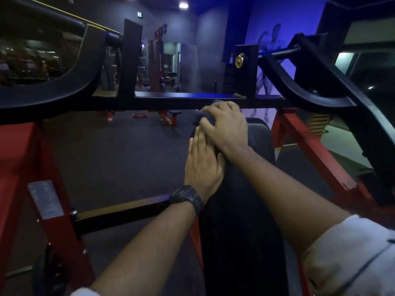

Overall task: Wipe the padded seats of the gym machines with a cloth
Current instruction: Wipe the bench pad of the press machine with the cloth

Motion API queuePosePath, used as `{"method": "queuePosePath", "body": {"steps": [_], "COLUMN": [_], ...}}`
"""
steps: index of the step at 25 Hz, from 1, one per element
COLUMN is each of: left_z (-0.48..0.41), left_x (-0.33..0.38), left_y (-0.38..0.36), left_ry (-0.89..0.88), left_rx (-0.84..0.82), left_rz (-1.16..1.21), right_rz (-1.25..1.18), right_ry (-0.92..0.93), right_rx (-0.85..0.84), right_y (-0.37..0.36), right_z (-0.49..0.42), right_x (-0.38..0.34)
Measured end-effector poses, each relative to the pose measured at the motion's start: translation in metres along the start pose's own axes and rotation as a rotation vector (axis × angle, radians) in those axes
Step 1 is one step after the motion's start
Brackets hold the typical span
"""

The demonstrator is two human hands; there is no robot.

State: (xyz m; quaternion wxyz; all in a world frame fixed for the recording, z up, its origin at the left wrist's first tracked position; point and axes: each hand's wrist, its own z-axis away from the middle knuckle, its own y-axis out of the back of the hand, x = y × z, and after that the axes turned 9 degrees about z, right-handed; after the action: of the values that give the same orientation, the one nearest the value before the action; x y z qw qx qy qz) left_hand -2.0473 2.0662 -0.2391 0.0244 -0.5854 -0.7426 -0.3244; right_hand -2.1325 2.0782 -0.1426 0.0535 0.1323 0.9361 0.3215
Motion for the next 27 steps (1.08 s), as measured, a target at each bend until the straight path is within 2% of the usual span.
{"method": "queuePosePath", "body": {"steps": [2,3,5,6,7,9,11,14,15,18,19,20,23,24,27], "left_z": [0.004,0.005,0.005,0.007,0.008,0.007,0.007,0.008,0.008,0.008,0.007,0.007,0.007,0.007,0.008], "left_x": [-0.005,-0.008,-0.01,-0.01,-0.009,-0.013,-0.015,-0.012,-0.013,-0.015,-0.016,-0.015,-0.014,-0.015,-0.016], "left_y": [-0.009,-0.014,-0.018,-0.019,-0.019,-0.021,-0.022,-0.022,-0.022,-0.023,-0.023,-0.023,-0.023,-0.023,-0.023], "left_ry": [-0.018,-0.038,-0.066,-0.075,-0.082,-0.092,-0.098,-0.103,-0.101,-0.116,-0.122,-0.128,-0.139,-0.137,-0.137], "left_rx": [0.062,0.098,0.143,0.155,0.171,0.196,0.198,0.2,0.2,0.186,0.181,0.172,0.156,0.157,0.159], "left_rz": [-0.041,-0.056,-0.071,-0.086,-0.104,-0.144,-0.167,-0.189,-0.202,-0.243,-0.256,-0.269,-0.291,-0.295,-0.292], "right_rz": [0.037,0.038,-0.01,-0.011,0.023,0.041,0.051,0.03,0.066,0.093,0.083,0.085,0.112,0.153,0.153], "right_ry": [0.189,0.152,-0.161,-0.254,-0.225,0.004,0.119,-0.239,-0.266,0.045,0.112,0.101,-0.282,-0.32,-0.182], "right_rx": [-0.063,-0.116,-0.156,-0.157,-0.117,0.011,-0.063,-0.227,-0.219,-0.05,-0.062,-0.106,-0.244,-0.242,-0.173], "right_y": [0.001,0.003,0.003,0.002,-0.002,-0.01,-0.005,-0.001,-0.003,-0.013,-0.012,-0.006,0.001,0.0,-0.004], "right_z": [-0.005,-0.016,-0.033,-0.031,-0.025,-0.007,-0.013,-0.039,-0.038,-0.014,-0.014,-0.02,-0.034,-0.033,-0.021], "right_x": [0.018,0.035,0.061,0.059,0.048,0.025,0.04,0.067,0.059,0.029,0.04,0.059,0.096,0.09,0.073]}}
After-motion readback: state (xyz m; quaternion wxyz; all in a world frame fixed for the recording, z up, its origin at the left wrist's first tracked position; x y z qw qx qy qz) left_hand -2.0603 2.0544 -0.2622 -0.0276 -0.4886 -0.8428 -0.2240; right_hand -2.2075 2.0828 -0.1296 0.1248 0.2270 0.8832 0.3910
